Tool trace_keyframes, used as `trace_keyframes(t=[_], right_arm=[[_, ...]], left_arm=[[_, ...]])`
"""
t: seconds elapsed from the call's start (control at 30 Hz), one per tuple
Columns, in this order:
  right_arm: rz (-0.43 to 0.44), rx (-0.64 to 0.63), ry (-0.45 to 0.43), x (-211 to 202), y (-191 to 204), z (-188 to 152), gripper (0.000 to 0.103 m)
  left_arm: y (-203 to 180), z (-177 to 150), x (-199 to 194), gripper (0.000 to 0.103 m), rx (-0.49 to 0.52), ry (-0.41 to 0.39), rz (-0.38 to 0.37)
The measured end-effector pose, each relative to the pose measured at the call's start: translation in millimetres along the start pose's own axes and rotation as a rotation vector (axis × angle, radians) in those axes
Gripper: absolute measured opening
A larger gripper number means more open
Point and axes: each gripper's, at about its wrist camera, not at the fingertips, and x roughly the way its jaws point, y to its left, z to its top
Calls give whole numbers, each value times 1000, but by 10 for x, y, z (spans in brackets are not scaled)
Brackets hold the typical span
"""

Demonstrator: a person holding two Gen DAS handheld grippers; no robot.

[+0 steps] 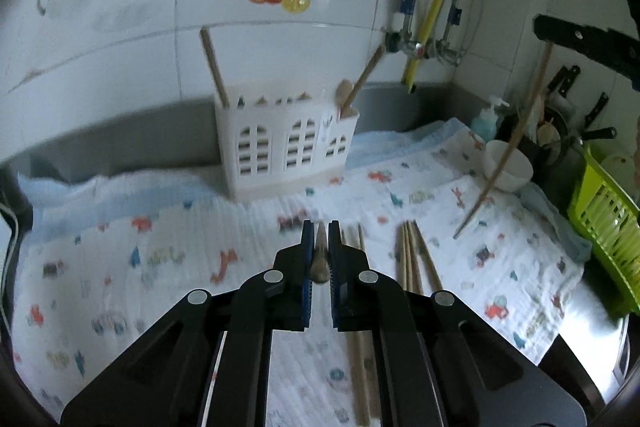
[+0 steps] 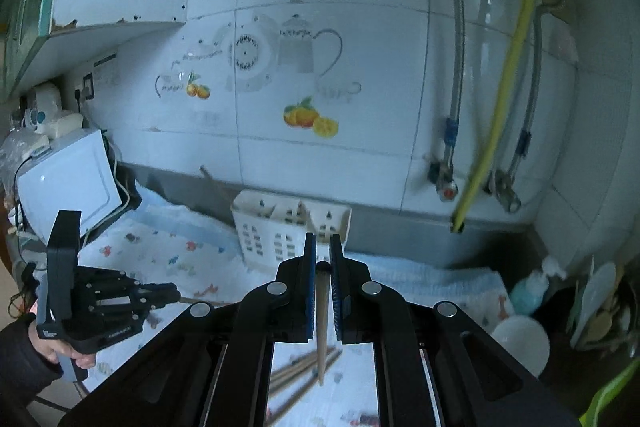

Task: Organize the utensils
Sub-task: 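Raise the left gripper's chopstick into the holder while the right gripper carries its own, then open the left gripper in the holder while the right gripper releases its chopstick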

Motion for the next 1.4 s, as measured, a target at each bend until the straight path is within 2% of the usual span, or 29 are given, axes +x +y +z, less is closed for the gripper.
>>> trace_keyframes(t=[0.5, 0.67, 0.83, 1.0, 1.13, 1.27, 1.4], right_arm=[[-30, 22, -85, 616, -208, 807, 7], [-37, 19, -103, 851, -195, 987, 7], [-6, 12, -115, 1068, -122, 1131, 7], [2, 5, -118, 1272, -73, 1156, 7], [4, 7, -80, 1500, -89, 1040, 7], [9, 9, -31, 1663, -121, 855, 7], [8, 9, 6, 1727, -158, 736, 7]], left_arm=[[136, 910, 36, 5, 12, -75, -20], [178, 1196, -55, 5, 17, -131, -12], [225, 1552, -241, 5, 16, -226, -4], [288, 1836, -412, 5, 12, -326, 9], [335, 1970, -370, 5, 9, -378, 58], [388, 1994, -201, 5, 7, -389, 97], [433, 1928, 86, 5, 6, -346, 130]])
